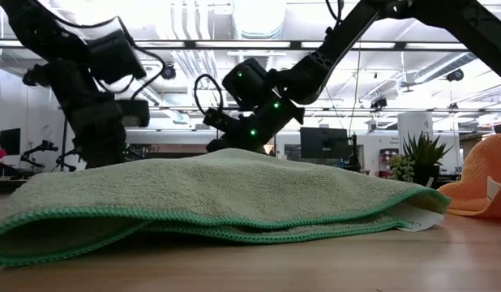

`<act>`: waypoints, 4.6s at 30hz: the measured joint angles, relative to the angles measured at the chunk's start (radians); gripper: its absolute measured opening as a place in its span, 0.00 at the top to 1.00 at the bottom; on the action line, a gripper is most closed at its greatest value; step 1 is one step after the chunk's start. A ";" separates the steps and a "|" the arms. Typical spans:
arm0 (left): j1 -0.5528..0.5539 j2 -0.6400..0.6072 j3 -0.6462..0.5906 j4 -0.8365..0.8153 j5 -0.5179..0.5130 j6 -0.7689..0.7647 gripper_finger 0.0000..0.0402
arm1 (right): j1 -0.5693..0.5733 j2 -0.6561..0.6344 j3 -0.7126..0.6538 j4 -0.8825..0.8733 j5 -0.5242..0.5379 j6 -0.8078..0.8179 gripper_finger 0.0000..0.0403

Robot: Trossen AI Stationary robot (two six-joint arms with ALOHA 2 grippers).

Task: Fold microfiber towels
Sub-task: Fold the pink microfiber towel

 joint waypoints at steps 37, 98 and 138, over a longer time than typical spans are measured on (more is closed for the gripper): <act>0.010 0.056 -0.015 0.105 -0.476 0.085 0.90 | 0.138 -0.015 -0.005 -0.045 -0.212 0.040 0.98; 0.146 -0.086 -0.012 -0.104 -0.005 -0.520 0.42 | 0.039 -0.220 -0.080 -0.227 -0.181 0.542 0.56; 0.170 0.283 0.032 0.304 -0.090 -0.039 0.87 | 0.034 -0.219 -0.099 -0.197 -0.159 0.497 0.33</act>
